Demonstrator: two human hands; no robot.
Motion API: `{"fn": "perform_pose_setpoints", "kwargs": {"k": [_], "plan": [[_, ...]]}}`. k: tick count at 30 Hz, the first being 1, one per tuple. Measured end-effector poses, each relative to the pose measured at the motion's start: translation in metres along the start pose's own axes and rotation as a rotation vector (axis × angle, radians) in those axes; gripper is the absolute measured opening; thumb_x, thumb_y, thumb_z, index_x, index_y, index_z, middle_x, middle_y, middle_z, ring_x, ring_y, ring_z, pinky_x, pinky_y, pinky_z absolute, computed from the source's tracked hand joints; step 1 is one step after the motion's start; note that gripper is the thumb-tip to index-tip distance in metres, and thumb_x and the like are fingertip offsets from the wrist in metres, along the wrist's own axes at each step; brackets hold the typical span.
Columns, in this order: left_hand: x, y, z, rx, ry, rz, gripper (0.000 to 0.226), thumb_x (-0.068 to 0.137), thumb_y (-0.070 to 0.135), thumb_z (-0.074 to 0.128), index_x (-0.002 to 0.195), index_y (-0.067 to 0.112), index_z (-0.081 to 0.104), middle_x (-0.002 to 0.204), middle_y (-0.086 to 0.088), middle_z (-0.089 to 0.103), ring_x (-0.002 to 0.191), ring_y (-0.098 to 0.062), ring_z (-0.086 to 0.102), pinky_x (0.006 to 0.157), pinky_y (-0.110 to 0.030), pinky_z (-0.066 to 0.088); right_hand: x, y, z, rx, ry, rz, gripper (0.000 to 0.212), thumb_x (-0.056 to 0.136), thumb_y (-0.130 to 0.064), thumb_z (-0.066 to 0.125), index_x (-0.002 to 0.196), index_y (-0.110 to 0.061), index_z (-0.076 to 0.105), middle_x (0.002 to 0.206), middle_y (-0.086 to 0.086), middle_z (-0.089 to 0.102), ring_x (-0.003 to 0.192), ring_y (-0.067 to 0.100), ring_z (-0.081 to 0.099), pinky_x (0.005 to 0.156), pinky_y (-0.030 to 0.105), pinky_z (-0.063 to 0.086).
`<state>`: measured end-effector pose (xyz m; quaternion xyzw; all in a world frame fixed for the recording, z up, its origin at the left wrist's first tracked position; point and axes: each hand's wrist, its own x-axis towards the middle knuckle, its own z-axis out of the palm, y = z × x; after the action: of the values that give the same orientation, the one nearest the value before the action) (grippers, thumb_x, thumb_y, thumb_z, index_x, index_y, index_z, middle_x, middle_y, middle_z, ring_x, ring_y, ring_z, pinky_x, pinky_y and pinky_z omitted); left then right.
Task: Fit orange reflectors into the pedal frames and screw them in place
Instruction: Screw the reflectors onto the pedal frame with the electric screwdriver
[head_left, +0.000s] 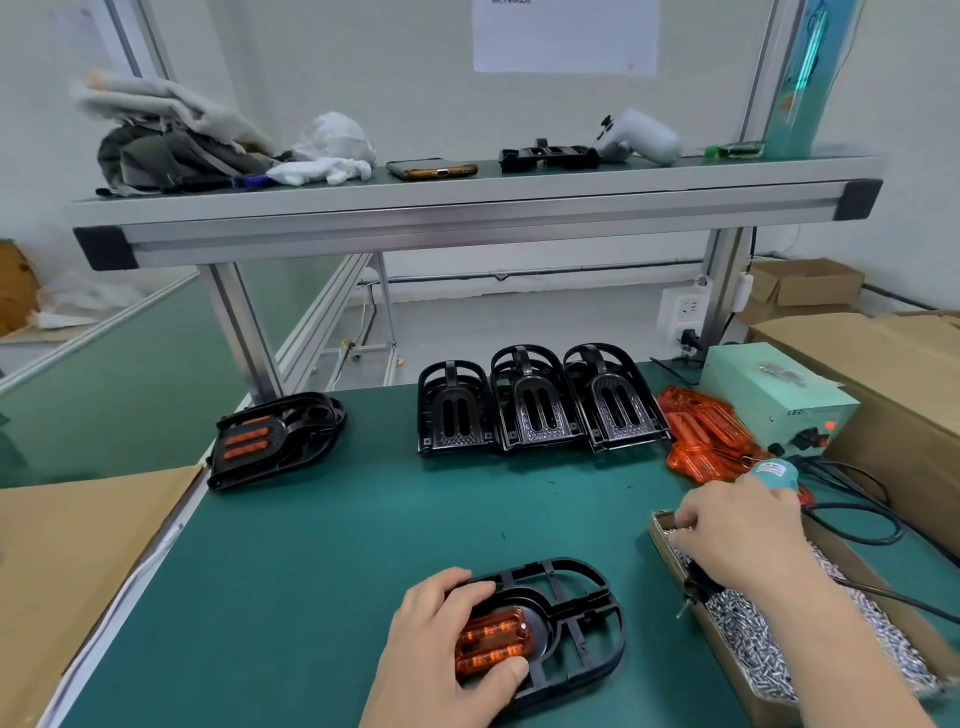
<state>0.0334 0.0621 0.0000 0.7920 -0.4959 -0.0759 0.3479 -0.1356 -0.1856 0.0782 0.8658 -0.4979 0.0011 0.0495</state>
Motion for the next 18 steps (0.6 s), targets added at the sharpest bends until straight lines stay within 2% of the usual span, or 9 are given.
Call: {"fn": "perform_pose_setpoints", "kwargs": {"k": [4, 9, 14, 16, 18], "plan": [[0.000, -0.001, 0.001, -0.001, 0.008, 0.009, 0.062, 0.062, 0.080, 0.049, 0.120, 0.065, 0.032, 0.137, 0.036, 0.027, 0.134, 0.008, 0.023, 0.110, -0.024, 0.032, 0.007, -0.009, 0.005, -0.105, -0.063, -0.001, 0.027, 0.087, -0.023, 0.054, 0.106, -0.035, 0.069, 0.106, -0.011, 0.067, 0.109, 0.017, 0.052, 0.089, 0.039, 0.031], [0.001, -0.002, 0.002, -0.009, 0.011, 0.013, 0.065, 0.063, 0.079, 0.049, 0.124, 0.066, 0.031, 0.138, 0.035, 0.028, 0.135, 0.008, 0.023, 0.111, -0.024, 0.031, 0.015, -0.010, 0.008, -0.118, -0.073, 0.016, 0.025, 0.084, -0.020, 0.055, 0.102, -0.032, 0.068, 0.099, -0.008, 0.069, 0.104, 0.018, 0.058, 0.086, 0.040, 0.031], [0.000, -0.003, 0.002, -0.017, 0.012, 0.009, 0.057, 0.067, 0.078, 0.048, 0.121, 0.066, 0.034, 0.137, 0.036, 0.030, 0.135, 0.007, 0.025, 0.110, -0.024, 0.031, 0.018, -0.014, 0.007, -0.129, -0.111, -0.020, 0.011, 0.085, -0.020, 0.053, 0.090, -0.024, 0.062, 0.084, -0.005, 0.062, 0.099, 0.021, 0.062, 0.087, 0.040, 0.030], [0.000, -0.003, 0.002, -0.034, 0.021, 0.010, 0.056, 0.068, 0.077, 0.049, 0.121, 0.066, 0.036, 0.136, 0.035, 0.032, 0.135, 0.007, 0.026, 0.110, -0.024, 0.031, 0.018, -0.014, 0.006, -0.125, -0.114, -0.036, 0.007, 0.088, -0.022, 0.051, 0.090, -0.024, 0.058, 0.093, -0.003, 0.066, 0.104, 0.023, 0.061, 0.088, 0.040, 0.031], [0.000, -0.003, 0.002, -0.043, 0.021, 0.008, 0.056, 0.069, 0.076, 0.049, 0.121, 0.064, 0.037, 0.136, 0.034, 0.032, 0.135, 0.006, 0.027, 0.111, -0.026, 0.031, 0.018, -0.014, 0.005, -0.130, -0.146, -0.032, 0.014, 0.088, -0.020, 0.050, 0.095, -0.025, 0.062, 0.095, -0.003, 0.066, 0.106, 0.023, 0.059, 0.091, 0.040, 0.031]]}}
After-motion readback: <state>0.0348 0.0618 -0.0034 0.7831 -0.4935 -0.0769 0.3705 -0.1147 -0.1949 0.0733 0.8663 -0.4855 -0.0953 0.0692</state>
